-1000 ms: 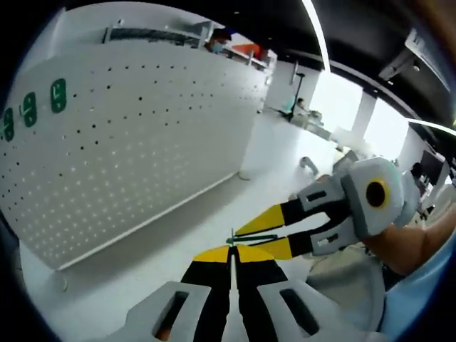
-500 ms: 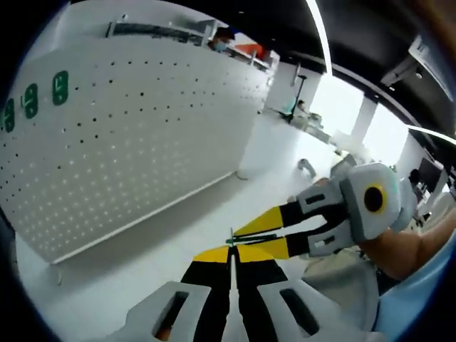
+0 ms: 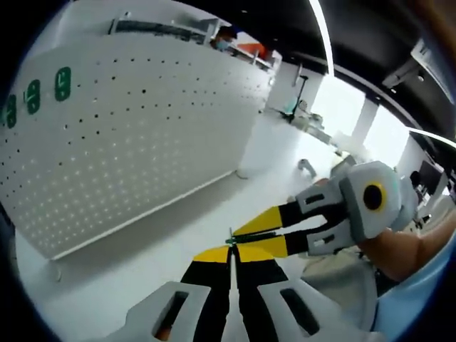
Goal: Insert the hook assembly into the mounting plate slot until the hook locks in place.
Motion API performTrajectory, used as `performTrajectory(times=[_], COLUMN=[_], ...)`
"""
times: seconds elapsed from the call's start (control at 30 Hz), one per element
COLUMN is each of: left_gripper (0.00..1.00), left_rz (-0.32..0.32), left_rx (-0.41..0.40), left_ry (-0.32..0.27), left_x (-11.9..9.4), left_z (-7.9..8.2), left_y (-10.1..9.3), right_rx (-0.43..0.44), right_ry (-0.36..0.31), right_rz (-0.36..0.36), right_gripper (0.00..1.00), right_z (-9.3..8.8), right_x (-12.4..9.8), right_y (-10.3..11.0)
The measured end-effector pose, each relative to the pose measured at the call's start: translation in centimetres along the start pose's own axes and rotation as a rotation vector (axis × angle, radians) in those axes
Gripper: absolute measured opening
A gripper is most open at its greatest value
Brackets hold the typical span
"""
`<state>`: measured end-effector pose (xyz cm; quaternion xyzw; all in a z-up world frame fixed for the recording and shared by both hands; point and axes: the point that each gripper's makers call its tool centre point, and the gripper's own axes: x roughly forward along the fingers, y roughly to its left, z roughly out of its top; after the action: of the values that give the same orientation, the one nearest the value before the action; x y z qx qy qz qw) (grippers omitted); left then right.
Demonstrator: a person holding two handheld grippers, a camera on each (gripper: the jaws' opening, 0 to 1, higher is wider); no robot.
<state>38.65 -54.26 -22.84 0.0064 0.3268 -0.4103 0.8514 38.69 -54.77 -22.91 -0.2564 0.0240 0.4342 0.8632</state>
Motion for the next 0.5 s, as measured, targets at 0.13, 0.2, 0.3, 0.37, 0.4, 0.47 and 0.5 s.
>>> performTrajectory(times=[0.13,0.2,0.3,0.37,0.4,0.47,0.5], left_gripper=[0.02,0.03,0.03,0.04,0.05,0.07,0.10], left_rz=[0.007,0.009,0.010,0.006,0.006,0.010,0.015], left_rx=[0.057,0.073,0.099,0.114,0.117,0.140,0.149], left_ry=[-0.012,-0.009,-0.017,-0.019,-0.020,-0.042,-0.059], left_x=[0.02,0.08,0.10,0.12,0.12,0.05,-0.04], left_z=[0.13,0.01,0.01,-0.08,-0.10,0.16,0.38], left_y=[-0.03,-0.07,-0.08,-0.22,-0.20,-0.20,-0.19], right_rx=[0.016,0.018,0.024,0.032,0.029,0.033,0.030], right_ry=[0.010,0.012,0.006,0.007,0.008,0.010,0.011], right_rz=[0.000,-0.001,-0.011,-0.016,-0.019,-0.017,-0.020], right_gripper=[0.00,0.00,0.00,0.00,0.00,0.00,0.00], right_z=[0.09,0.10,0.26,0.32,0.31,0.28,0.27], right_x=[0.07,0.08,0.02,-0.01,-0.01,0.01,0.01], right_y=[-0.14,-0.16,-0.37,-0.58,-0.63,-0.67,-0.73])
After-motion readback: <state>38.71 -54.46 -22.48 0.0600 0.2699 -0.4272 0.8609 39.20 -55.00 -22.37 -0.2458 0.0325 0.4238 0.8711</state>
